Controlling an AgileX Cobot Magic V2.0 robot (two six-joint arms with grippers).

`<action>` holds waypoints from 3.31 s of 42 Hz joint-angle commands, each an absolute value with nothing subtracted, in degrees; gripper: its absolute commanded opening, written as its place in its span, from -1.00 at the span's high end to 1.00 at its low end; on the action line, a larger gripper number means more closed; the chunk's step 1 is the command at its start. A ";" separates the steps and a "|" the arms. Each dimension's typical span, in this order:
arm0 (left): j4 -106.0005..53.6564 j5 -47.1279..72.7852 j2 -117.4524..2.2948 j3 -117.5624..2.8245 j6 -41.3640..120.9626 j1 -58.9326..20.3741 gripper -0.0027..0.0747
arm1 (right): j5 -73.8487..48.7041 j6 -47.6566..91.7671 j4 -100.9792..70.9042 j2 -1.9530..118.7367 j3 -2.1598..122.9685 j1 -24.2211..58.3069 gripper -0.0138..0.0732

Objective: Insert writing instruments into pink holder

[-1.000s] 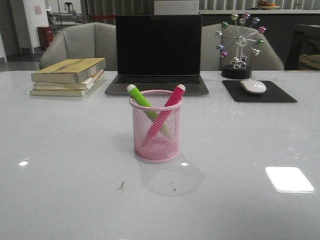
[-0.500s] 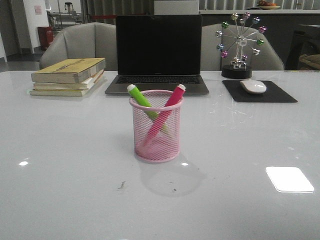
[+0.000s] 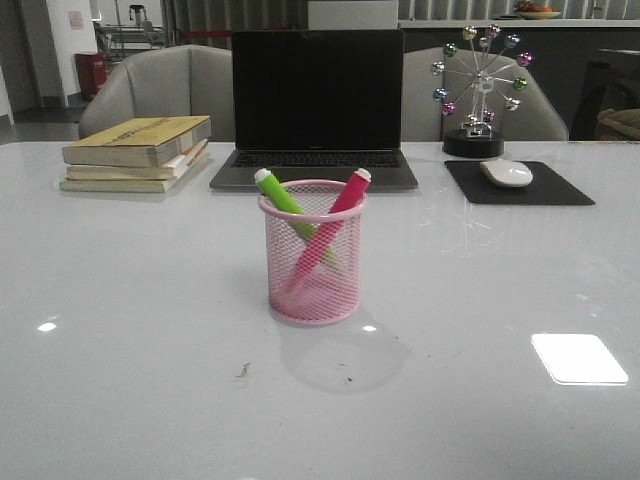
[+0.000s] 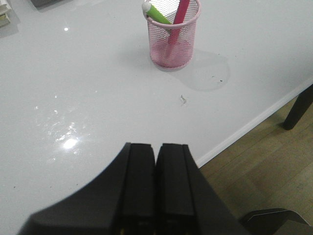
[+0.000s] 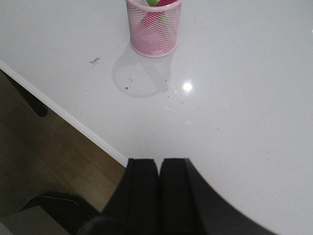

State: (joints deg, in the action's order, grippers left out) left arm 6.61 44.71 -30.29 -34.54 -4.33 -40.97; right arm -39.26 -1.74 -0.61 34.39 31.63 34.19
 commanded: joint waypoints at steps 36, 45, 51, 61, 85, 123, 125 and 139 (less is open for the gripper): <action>5.70 1.56 1.48 -1.42 -5.05 -4.96 0.69 | -35.92 -2.03 0.00 34.28 33.17 34.04 0.55; 5.56 -2.67 1.48 0.47 -5.05 -5.21 0.69 | -36.15 -2.03 0.00 34.28 33.17 34.04 0.55; 5.36 -3.02 1.26 0.47 -5.05 -5.21 0.69 | -36.28 -2.03 0.00 34.28 33.17 34.04 0.55; 4.56 -3.02 1.26 0.57 -4.85 -5.21 0.69 | -36.28 -2.03 0.00 34.28 33.17 34.04 0.55; -4.48 -3.11 1.26 0.57 3.73 -5.21 0.69 | -36.28 -2.03 0.00 34.28 33.17 34.04 0.55; -4.48 -3.11 1.26 0.57 3.73 -5.21 0.69 | -35.38 -2.03 -0.62 29.12 31.40 30.54 0.55; -4.48 -3.11 1.26 0.57 3.73 -5.21 0.69 | -33.72 -1.41 -0.62 26.52 29.75 28.49 0.55; -4.48 -3.11 1.26 0.57 3.73 -5.21 0.69 | -15.17 1.49 -0.62 7.33 11.93 8.52 0.55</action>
